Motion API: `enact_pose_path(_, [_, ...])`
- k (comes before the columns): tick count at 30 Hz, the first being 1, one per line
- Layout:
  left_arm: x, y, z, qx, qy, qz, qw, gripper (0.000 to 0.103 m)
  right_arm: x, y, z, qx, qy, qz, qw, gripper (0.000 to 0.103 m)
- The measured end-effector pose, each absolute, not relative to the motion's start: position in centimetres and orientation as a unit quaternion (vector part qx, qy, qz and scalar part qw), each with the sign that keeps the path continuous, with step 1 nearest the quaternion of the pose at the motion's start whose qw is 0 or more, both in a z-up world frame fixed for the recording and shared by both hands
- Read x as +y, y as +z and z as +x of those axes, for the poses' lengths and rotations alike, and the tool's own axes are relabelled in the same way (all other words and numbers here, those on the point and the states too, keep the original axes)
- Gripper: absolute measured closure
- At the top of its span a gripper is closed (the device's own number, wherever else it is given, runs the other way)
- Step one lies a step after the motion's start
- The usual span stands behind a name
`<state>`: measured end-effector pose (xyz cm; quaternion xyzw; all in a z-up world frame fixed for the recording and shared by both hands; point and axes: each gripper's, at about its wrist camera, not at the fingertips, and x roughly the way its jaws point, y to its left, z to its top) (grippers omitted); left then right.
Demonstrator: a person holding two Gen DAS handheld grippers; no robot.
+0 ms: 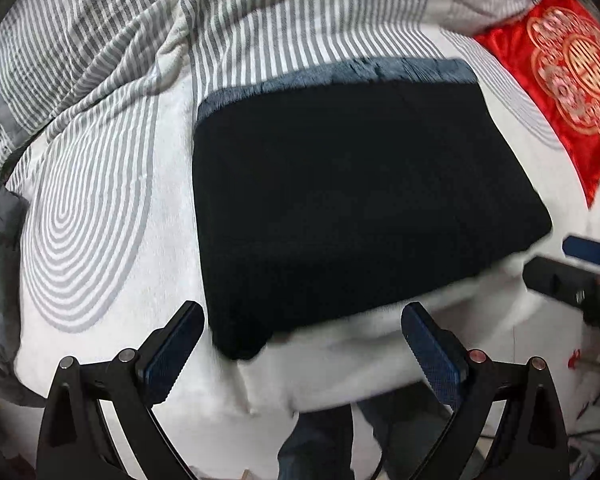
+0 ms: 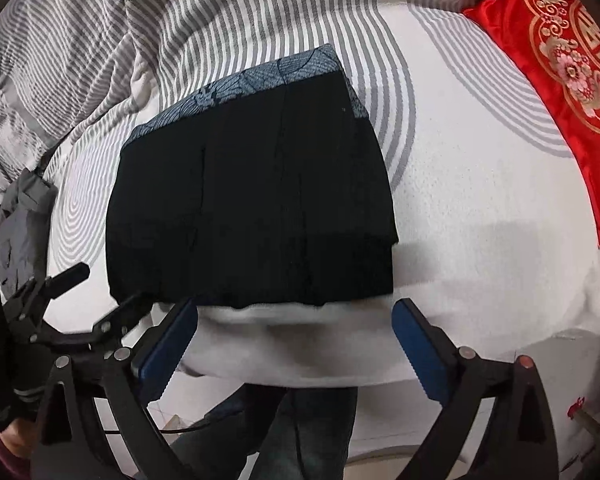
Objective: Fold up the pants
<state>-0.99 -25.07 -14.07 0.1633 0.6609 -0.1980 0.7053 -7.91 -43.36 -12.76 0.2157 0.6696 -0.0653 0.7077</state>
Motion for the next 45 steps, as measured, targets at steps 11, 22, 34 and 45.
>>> enact_pose_path(11, [-22.9,-11.2,-4.8,0.672,-0.229,0.178,0.681,0.003,-41.1,-11.1,-9.9,0.690,-0.082,0.205,0.689,0.004])
enact_pose_path(22, [-21.9,-7.2,-5.7,0.655,-0.244,0.193,0.688,0.003,-40.4,-6.9,-11.1,0.688,-0.093,0.186,0.695,0.004])
enact_pose_path(34, [-22.7,-3.6,-4.1,0.655,-0.180,0.152,0.718,0.003,-41.7,-2.8,-8.0,0.678,-0.049,0.144,0.719,0.004])
enact_pose_path(45, [-24.6,-2.8,-3.9,0.650,-0.135,0.139,0.734,0.003,-43.2,-2.8,-6.5,0.682,-0.053,0.136,0.716,0.004])
